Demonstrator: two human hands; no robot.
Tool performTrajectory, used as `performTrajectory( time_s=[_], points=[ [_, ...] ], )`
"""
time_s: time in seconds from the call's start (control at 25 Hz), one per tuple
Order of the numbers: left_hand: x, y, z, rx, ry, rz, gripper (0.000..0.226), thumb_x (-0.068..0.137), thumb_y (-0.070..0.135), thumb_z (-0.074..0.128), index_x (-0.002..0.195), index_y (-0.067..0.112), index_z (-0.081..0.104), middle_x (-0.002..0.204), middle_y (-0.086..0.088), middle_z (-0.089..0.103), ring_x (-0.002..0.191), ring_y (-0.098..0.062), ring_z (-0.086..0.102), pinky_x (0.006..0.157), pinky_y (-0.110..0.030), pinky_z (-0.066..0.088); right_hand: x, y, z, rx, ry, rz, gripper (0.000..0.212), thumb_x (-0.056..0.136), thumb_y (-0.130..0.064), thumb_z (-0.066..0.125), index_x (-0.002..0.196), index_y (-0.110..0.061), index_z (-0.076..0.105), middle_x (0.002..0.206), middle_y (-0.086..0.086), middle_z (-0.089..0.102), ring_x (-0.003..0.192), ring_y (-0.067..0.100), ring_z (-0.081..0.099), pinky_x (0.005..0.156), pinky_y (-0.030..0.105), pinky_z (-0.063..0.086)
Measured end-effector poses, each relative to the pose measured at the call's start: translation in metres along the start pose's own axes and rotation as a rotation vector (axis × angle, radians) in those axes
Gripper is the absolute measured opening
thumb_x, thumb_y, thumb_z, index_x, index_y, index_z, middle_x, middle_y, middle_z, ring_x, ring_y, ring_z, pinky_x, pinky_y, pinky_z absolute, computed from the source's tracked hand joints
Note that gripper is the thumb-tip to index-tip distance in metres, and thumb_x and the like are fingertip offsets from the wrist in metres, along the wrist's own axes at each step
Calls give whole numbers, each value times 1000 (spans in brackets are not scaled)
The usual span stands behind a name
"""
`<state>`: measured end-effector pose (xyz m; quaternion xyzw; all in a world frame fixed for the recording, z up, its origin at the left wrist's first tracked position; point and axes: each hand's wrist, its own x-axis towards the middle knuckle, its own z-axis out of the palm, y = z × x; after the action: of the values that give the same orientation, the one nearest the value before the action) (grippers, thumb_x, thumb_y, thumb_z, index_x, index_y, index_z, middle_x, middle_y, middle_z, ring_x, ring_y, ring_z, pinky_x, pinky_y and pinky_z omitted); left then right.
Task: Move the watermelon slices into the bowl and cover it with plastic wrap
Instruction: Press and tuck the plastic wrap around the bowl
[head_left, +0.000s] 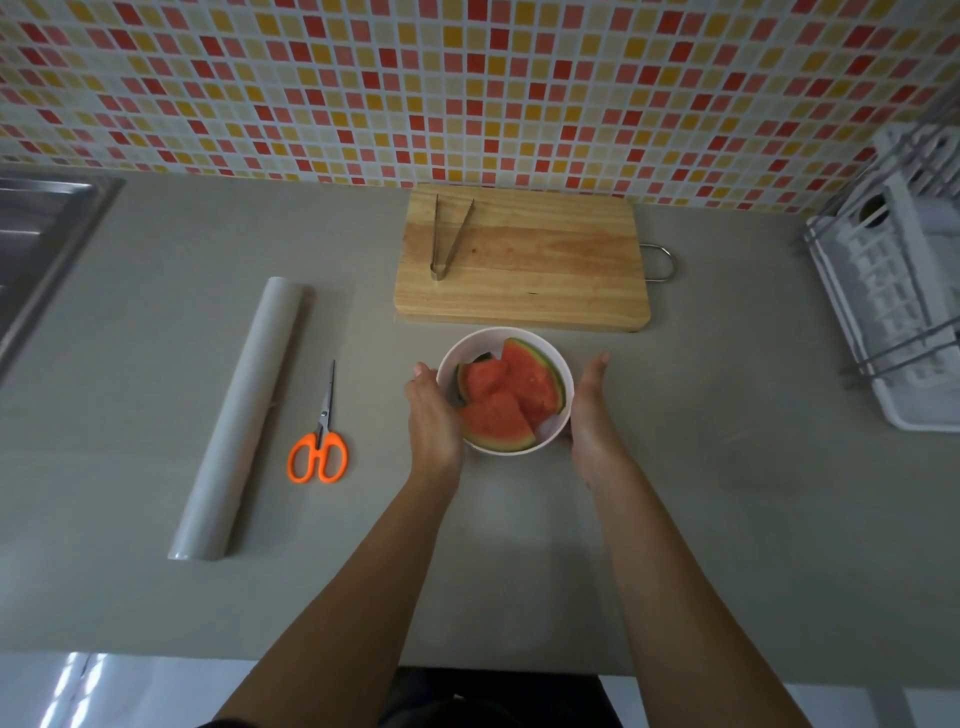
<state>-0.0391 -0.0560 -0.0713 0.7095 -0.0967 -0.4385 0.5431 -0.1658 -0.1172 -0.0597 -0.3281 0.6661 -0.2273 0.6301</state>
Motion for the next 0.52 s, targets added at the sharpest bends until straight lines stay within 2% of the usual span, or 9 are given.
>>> performTrajectory(
  time_s=[0.08, 0.12, 0.2, 0.28, 0.32, 0.4, 0.52],
  points=[
    [0, 6, -13, 79, 20, 44, 63, 92, 58, 15, 100, 20, 65, 108, -4, 65, 106, -21, 58, 94, -38, 44, -3, 10, -8, -1, 59, -158, 84, 84, -70, 6, 129, -14, 50, 134, 11, 53, 126, 26, 46, 110, 43, 31],
    [-1, 10, -22, 130, 49, 83, 62, 92, 58, 15, 89, 22, 65, 102, -3, 67, 101, -22, 60, 93, -40, 45, -6, 14, -14, -16, 109, -232, 74, 89, -63, 10, 125, -15, 54, 128, 10, 58, 120, 25, 51, 106, 44, 36],
    [1, 16, -39, 206, 45, 138, 65, 92, 60, 15, 84, 21, 67, 96, -5, 69, 92, -23, 65, 88, -40, 49, -12, 19, -24, -32, 118, -294, 63, 93, -56, 17, 116, -18, 61, 114, 6, 66, 104, 20, 62, 88, 38, 48],
    [0, 21, -46, 192, -59, 101, 69, 94, 60, 17, 81, 18, 70, 87, -8, 73, 81, -21, 69, 77, -33, 55, -16, 17, -29, 12, 28, -247, 62, 93, -56, 18, 112, -17, 62, 98, 4, 70, 84, 14, 68, 66, 27, 51],
    [-1, 24, -44, 183, -95, 85, 68, 95, 59, 19, 80, 17, 70, 84, -8, 73, 76, -19, 71, 71, -30, 57, -16, 14, -31, 25, 0, -230, 64, 93, -57, 18, 112, -16, 62, 94, 3, 71, 80, 14, 68, 63, 24, 51],
    [0, 32, -35, 194, -130, 91, 65, 96, 57, 21, 78, 18, 70, 81, -7, 73, 75, -18, 71, 66, -25, 57, -15, 3, -34, 39, -28, -217, 65, 92, -58, 19, 113, -13, 61, 98, 7, 69, 85, 18, 68, 65, 26, 53],
    [3, 36, -27, 205, -158, 119, 65, 96, 57, 21, 75, 18, 70, 82, -7, 73, 79, -19, 69, 67, -26, 56, -10, -8, -37, 51, -58, -216, 60, 93, -56, 20, 111, -14, 60, 105, 8, 65, 86, 17, 66, 59, 22, 54]
  ],
)
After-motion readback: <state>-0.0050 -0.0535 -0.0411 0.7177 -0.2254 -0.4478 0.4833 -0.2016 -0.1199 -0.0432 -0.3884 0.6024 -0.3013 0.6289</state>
